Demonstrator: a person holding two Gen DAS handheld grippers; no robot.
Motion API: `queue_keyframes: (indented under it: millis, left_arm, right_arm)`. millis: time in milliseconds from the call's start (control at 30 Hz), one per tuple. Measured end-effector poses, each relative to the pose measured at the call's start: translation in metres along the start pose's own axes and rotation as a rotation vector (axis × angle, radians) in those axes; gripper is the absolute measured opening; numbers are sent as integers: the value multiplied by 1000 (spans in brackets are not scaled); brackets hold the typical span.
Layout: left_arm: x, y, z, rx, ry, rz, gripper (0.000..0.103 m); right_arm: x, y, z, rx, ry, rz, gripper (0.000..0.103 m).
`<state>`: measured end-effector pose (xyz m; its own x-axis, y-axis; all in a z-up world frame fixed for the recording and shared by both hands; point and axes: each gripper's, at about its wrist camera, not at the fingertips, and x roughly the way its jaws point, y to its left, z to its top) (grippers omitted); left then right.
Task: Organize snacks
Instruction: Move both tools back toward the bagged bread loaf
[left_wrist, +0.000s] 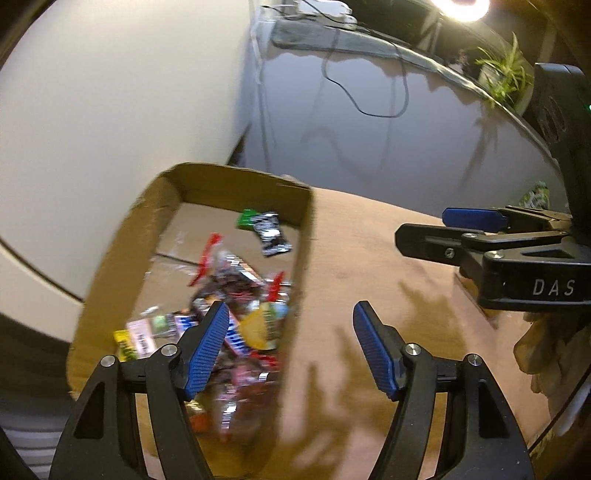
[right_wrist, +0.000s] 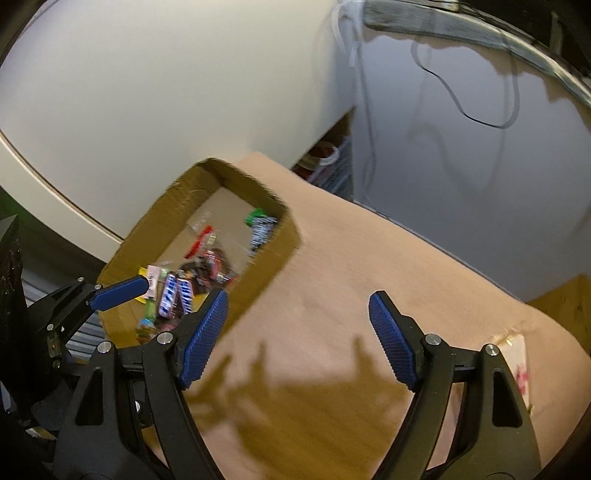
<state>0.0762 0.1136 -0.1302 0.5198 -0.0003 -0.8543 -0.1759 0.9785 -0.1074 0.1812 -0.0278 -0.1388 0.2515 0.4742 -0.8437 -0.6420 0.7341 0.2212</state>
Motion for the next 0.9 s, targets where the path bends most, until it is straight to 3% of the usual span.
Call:
queue_keyframes:
  millis: [500,800,900]
  left_arm:
    - [24,-91,0,104,53,-116,70]
    - [47,-148,2,127,125,-229,70]
    - [56,-165,2,129,150,-250,70]
  right_arm:
    - [-46,-114,-61,143,-20,-129,81]
    - [-44,-174,-82,147,78,-208,81]
    - [-39,-192,-86,165,100,-166,81]
